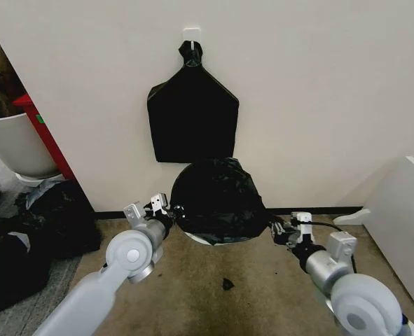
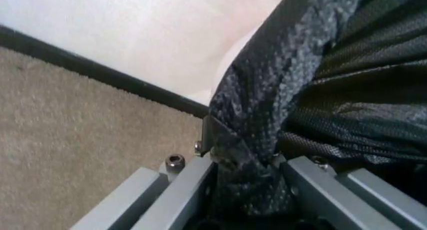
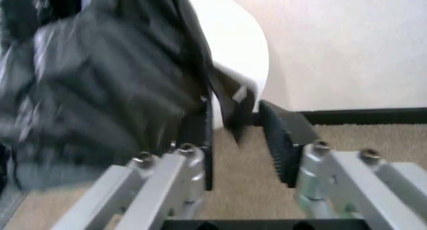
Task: Place the garbage bag over the trash bin.
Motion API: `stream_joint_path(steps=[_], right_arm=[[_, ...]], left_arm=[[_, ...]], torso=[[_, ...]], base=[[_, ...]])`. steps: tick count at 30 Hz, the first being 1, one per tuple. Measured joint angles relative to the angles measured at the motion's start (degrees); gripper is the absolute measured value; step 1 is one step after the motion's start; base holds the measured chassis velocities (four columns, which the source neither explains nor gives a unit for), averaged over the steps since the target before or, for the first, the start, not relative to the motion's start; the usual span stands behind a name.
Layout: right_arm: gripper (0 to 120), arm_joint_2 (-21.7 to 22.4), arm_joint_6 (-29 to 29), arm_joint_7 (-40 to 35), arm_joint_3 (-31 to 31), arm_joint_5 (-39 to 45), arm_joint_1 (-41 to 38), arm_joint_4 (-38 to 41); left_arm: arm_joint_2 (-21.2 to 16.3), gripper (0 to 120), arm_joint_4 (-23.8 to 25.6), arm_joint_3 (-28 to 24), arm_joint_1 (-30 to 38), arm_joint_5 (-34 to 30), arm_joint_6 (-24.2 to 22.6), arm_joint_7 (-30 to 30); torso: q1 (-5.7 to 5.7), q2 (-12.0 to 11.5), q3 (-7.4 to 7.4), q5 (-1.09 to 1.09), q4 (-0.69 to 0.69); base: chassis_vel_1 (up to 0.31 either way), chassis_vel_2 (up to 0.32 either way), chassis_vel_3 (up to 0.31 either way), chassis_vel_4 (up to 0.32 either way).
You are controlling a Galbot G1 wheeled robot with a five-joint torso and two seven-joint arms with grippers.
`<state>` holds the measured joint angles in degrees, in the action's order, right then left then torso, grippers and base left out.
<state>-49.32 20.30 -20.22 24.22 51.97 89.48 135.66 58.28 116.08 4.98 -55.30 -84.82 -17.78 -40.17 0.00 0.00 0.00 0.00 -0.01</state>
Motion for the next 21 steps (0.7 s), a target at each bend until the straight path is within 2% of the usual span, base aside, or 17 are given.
stream_joint_path(steps=[3, 5, 9, 11, 13, 15, 16, 17, 18, 20, 21], right_arm=[[40, -1.6, -2.4, 1.9, 1.5, -1.5, 3.2, 0.0], [43, -1.9, -2.7, 2.0, 1.8, -1.2, 3.8, 0.2], [62, -4.8, -4.3, 2.1, 4.1, 4.4, 8.6, 3.6], [66, -5.4, -4.6, 2.2, 4.3, 5.6, 9.7, 4.3], [73, -7.0, -4.5, 0.7, 4.6, 11.1, 11.4, 6.6], [84, -8.4, -3.8, -5.0, 3.9, 21.3, 10.6, 7.6], [86, -8.6, -3.7, -6.6, 3.4, 23.5, 9.9, 7.6], [91, -9.0, -3.8, -11.3, 2.2, 29.3, 7.4, 7.6], [91, -9.0, -3.8, -11.3, 2.2, 29.3, 7.4, 7.6], [98, -9.6, -4.0, -17.8, 1.3, 38.2, 3.1, 7.6], [98, -9.7, -4.1, -18.5, 1.2, 39.3, 2.7, 7.7]], left_arm=[[0.4, 0, -0.5, -0.1, 1.2, -2.2, 0.0, -1.4], [0.5, 0, -0.6, -0.1, 1.3, -2.4, 0.0, -1.6], [1.1, 0, -1.5, -0.4, 2.0, -4.4, 0.1, -2.6], [1.2, 0, -1.7, -0.4, 2.0, -4.6, 0.2, -2.7], [1.2, 0, -1.9, -0.5, 2.2, -4.7, 0.2, -2.7], [1.2, 0, -1.9, -0.7, 2.5, -4.4, 0.2, -2.7], [1.2, 0, -1.9, -0.8, 2.5, -4.1, 0.2, -2.6], [1.2, 0, -1.9, -1.1, 2.6, -3.4, 0.3, -2.2], [1.2, 0, -1.9, -1.1, 2.6, -3.4, 0.3, -2.2], [1.2, 0, -1.8, -1.7, 2.6, -1.9, 0.3, -1.5], [1.1, 0, -1.7, -1.7, 2.6, -1.6, 0.3, -1.4]], torso=[[0.00, 0.0, 0.00, 0.01, 0.00], [0.00, 0.0, 0.00, 0.01, 0.00], [0.00, 0.0, 0.00, 0.00, 0.01], [0.00, 0.0, 0.00, -0.01, 0.01], [0.00, 0.0, 0.00, -0.01, -0.02], [-0.01, 0.0, 0.00, -0.02, -0.01], [-0.01, 0.0, 0.00, -0.01, -0.01], [-0.01, 0.0, 0.00, 0.01, -0.01], [-0.01, 0.0, 0.00, 0.01, -0.01], [0.00, 0.0, 0.00, 0.01, 0.02], [0.00, 0.0, 0.00, 0.02, 0.03]], base=[[0.000, 0.000, 0.000, 0.000], [0.000, 0.000, 0.000, 0.000], [0.000, 0.000, 0.000, 0.000], [0.000, 0.000, 0.000, 0.000], [0.000, 0.000, 0.000, 0.000], [0.000, 0.000, 0.000, 0.000], [0.000, 0.000, 0.000, 0.000], [0.000, 0.000, 0.000, 0.000], [0.000, 0.000, 0.000, 0.000], [0.000, 0.000, 0.000, 0.000], [0.000, 0.000, 0.000, 0.000]])
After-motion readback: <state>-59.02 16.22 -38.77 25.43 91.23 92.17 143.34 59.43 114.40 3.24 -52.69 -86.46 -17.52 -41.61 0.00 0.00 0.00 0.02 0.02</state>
